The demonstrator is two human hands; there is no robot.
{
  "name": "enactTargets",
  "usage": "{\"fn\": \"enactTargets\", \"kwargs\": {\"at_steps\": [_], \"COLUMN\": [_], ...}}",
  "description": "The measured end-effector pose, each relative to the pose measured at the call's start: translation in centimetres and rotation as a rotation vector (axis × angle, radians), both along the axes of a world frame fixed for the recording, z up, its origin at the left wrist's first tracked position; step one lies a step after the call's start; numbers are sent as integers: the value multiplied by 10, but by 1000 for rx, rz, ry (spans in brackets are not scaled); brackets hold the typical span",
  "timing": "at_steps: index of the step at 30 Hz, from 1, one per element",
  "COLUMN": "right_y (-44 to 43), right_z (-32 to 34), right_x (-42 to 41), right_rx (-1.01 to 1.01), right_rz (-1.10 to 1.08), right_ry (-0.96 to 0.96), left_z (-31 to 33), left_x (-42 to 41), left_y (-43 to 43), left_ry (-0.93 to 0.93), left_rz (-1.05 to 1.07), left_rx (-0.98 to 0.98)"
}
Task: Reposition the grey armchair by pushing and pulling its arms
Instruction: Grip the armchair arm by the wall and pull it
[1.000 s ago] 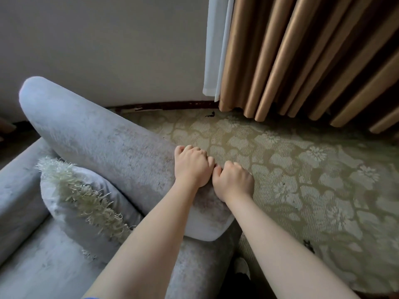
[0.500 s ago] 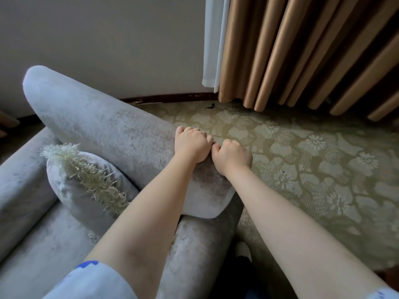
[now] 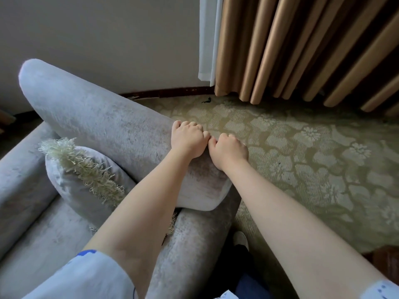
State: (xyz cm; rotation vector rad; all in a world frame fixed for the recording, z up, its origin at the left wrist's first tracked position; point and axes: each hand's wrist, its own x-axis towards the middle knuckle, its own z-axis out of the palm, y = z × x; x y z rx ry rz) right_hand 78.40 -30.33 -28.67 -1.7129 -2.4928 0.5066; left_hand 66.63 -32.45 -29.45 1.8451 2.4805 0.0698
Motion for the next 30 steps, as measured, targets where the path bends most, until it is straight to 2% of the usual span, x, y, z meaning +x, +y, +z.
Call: {"fn": "enactTargets", "kwargs": {"at_steps": [4, 6, 9, 11, 15, 16, 18, 19, 20, 22, 23, 26, 30], "right_y": [9, 0, -7, 25, 29, 29, 35, 38, 48, 73, 87, 134, 191], "right_z": [-15, -23, -26, 0, -3, -8, -12, -12, -9, -2, 3, 22, 55], "right_x": [4, 12, 23, -10, -8, -3, 5, 9, 8, 6, 4, -3, -24], "right_rx": [60, 50, 34, 3, -84, -139, -262, -321, -341, -304, -271, -203, -83], "right_rz": [-44, -86, -143, 91, 122, 114, 128, 142, 194, 341, 420, 627, 816], "right_ry": [-9, -24, -33, -13, -111, -117, -97, -90, -83, -93, -108, -168, -160], "left_z": [-8, -11, -11, 12, 4, 3, 13, 14, 18, 18, 17, 6, 4], "left_x": [3, 14, 26, -2, -4, 0, -5, -11, -21, -39, -47, -51, -48], "left_y": [15, -1, 0, 9, 18, 23, 37, 43, 48, 51, 50, 43, 47], "left_ry": [-23, -23, -48, -13, -136, -229, -424, -427, -349, -172, -147, -257, -236], "left_rz": [66, 27, -47, 171, 167, 194, 373, 467, 561, 761, 880, 1236, 1354], "left_rx": [132, 172, 126, 179, 36, 28, 82, 129, 177, 122, 68, 119, 197]}}
